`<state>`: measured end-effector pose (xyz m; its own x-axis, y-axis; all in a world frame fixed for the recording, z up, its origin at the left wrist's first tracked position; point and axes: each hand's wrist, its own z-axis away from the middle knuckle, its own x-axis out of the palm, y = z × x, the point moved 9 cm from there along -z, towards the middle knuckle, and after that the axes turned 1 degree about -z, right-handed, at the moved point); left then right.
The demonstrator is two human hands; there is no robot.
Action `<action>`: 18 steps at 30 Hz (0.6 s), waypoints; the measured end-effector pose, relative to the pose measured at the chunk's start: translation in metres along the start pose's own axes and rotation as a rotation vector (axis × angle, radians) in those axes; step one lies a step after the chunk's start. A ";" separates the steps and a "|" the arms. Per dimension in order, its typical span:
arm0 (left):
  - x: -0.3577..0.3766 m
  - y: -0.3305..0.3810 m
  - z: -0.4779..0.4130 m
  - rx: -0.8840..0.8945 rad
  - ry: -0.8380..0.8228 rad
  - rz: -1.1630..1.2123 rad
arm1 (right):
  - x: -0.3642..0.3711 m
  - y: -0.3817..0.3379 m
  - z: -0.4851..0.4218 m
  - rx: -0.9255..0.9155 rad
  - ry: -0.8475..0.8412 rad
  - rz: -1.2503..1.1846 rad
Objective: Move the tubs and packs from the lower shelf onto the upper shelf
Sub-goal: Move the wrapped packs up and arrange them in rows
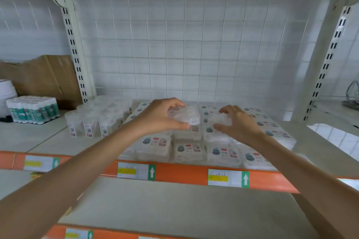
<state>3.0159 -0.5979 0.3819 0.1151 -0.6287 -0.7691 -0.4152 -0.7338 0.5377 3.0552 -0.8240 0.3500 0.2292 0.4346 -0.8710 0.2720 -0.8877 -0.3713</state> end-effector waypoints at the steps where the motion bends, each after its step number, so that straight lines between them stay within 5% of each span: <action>1: 0.000 -0.001 -0.003 -0.002 -0.005 -0.005 | 0.002 0.000 0.000 -0.003 -0.016 0.014; 9: 0.001 0.000 -0.004 0.020 -0.032 -0.026 | -0.032 -0.027 0.008 -0.054 0.225 -0.268; 18: 0.001 0.004 0.004 0.107 -0.025 -0.059 | 0.009 -0.075 0.020 0.069 -0.086 -0.641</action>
<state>3.0108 -0.6005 0.3816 0.1201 -0.5780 -0.8071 -0.5029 -0.7364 0.4526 3.0177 -0.7566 0.3635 -0.0353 0.8700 -0.4919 0.2689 -0.4658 -0.8431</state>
